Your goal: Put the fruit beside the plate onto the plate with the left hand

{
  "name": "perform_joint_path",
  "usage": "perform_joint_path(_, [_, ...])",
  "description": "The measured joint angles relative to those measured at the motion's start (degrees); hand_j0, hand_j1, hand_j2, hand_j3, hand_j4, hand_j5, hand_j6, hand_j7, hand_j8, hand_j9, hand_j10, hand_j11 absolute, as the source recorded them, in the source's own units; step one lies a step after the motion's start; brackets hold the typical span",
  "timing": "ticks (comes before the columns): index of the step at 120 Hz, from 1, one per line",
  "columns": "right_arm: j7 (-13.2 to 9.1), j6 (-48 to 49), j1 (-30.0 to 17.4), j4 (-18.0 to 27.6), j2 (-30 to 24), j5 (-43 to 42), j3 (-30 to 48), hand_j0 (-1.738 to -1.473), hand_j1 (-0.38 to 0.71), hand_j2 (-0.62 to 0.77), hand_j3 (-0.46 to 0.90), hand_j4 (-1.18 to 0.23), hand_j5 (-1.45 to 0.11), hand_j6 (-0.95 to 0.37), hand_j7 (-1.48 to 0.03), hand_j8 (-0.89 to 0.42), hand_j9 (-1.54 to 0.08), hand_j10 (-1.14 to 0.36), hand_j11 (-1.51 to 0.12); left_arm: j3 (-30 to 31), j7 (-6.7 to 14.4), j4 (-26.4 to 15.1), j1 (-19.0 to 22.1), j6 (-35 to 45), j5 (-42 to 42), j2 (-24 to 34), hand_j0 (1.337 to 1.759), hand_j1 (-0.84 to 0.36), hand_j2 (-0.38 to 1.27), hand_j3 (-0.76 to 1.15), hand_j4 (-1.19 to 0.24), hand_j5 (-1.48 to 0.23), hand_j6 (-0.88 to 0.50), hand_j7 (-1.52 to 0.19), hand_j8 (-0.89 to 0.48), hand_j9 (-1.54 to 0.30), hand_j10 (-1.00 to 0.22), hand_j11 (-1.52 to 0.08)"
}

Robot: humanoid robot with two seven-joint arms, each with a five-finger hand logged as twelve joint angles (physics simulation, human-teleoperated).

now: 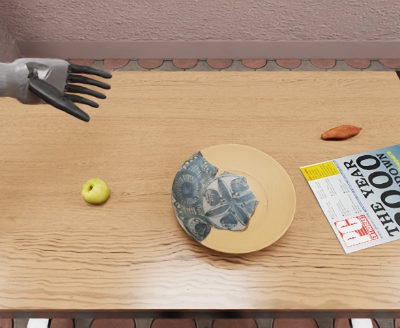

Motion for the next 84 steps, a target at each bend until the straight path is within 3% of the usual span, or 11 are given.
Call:
perform_joint_path(19, [-0.2, 0.0, -0.1, 0.0, 0.0, 0.1, 0.0, -1.658, -0.31, -0.01, 0.00, -0.03, -0.04, -0.03, -0.04, -0.03, -0.04, -0.03, -0.04, 0.2, 0.0, -0.6, -0.4, 0.0, 0.9, -0.2, 1.658, 0.06, 0.05, 0.00, -0.24, -0.31, -0.24, -0.31, -0.24, -0.31, -0.24, -0.31])
perform_joint_path(38, [-0.5, 0.0, -0.1, 0.0, 0.0, 0.1, -0.1, -1.658, -0.31, -0.01, 0.00, -0.03, -0.04, -0.03, -0.04, -0.03, -0.04, -0.03, -0.04, 0.1, 0.1, -2.1, -4.0, 0.0, 10.8, -0.1, 1.658, 0.06, 0.05, 0.00, -0.24, -0.31, -0.24, -0.31, -0.24, -0.31, -0.24, -0.31])
perform_joint_path(48, [-0.6, 0.0, -0.1, 0.1, 0.0, 0.1, -0.1, -1.658, -0.31, -0.01, 0.00, -0.03, -0.04, -0.03, -0.04, -0.03, -0.04, -0.03, -0.04, -0.1, 0.1, -8.0, -4.1, 0.0, 18.2, 4.3, 1.658, 0.06, 0.05, 0.00, -0.24, -0.31, -0.24, -0.31, -0.24, -0.31, -0.24, -0.31])
perform_joint_path(57, [-0.6, 0.0, -0.2, 0.1, 0.0, 0.1, -0.1, -1.658, -0.31, -0.01, 0.00, -0.03, -0.04, -0.03, -0.04, -0.03, -0.04, -0.03, -0.04, -0.3, 0.2, -15.8, -4.4, 0.0, 25.3, 8.6, 1.658, 0.06, 0.05, 0.00, -0.24, -0.31, -0.24, -0.31, -0.24, -0.31, -0.24, -0.31])
perform_joint_path(70, [-0.7, 0.0, -0.2, 0.1, 0.0, 0.1, -0.1, -1.658, -0.31, -0.01, 0.00, -0.03, -0.04, -0.03, -0.04, -0.03, -0.04, -0.03, -0.04, -0.4, 1.0, -25.1, -4.6, 0.0, 34.5, 9.2, 1.658, 0.06, 0.05, 0.00, -0.24, -0.31, -0.24, -0.31, -0.24, -0.31, -0.24, -0.31])
perform_joint_path(84, [-0.7, 0.0, -0.1, 0.1, 0.0, 0.1, -0.1, -1.658, -0.31, -0.01, 0.00, -0.03, -0.04, -0.03, -0.04, -0.03, -0.04, -0.03, -0.04, -0.4, 4.9, -32.6, -4.7, 0.0, 43.3, 9.7, 1.658, 0.06, 0.05, 0.00, -0.24, -0.31, -0.25, -0.31, -0.25, -0.31, -0.24, -0.31])
